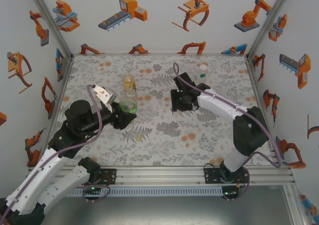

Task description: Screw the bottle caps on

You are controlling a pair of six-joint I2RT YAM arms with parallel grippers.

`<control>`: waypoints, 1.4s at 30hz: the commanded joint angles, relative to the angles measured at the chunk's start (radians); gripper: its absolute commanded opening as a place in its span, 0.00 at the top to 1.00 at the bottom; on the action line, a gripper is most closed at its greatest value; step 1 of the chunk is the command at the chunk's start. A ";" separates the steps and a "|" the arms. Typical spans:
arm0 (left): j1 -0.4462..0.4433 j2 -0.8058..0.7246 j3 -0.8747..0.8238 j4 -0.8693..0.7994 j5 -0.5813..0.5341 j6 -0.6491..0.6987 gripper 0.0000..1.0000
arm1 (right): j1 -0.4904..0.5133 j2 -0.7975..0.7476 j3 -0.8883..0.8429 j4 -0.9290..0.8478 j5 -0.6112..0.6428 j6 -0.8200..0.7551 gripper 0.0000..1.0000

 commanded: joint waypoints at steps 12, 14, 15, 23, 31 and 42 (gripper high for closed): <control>0.004 0.006 -0.028 -0.013 -0.019 -0.008 0.98 | 0.008 0.027 -0.050 0.123 0.022 0.069 0.48; 0.004 0.002 -0.035 -0.012 -0.022 -0.012 0.98 | 0.008 0.033 -0.059 0.136 0.026 0.070 0.48; 0.004 0.000 -0.038 -0.013 -0.022 -0.014 0.98 | 0.008 0.037 -0.060 0.138 0.033 0.075 0.48; 0.003 -0.020 -0.053 -0.014 -0.015 -0.019 0.98 | 0.008 0.083 -0.068 0.166 0.030 0.094 0.53; 0.004 -0.014 -0.050 -0.008 -0.008 -0.006 0.97 | 0.008 0.113 -0.068 0.175 0.039 0.096 0.55; 0.004 0.007 -0.048 0.008 0.011 -0.010 0.97 | 0.008 0.133 -0.077 0.172 0.044 0.092 0.58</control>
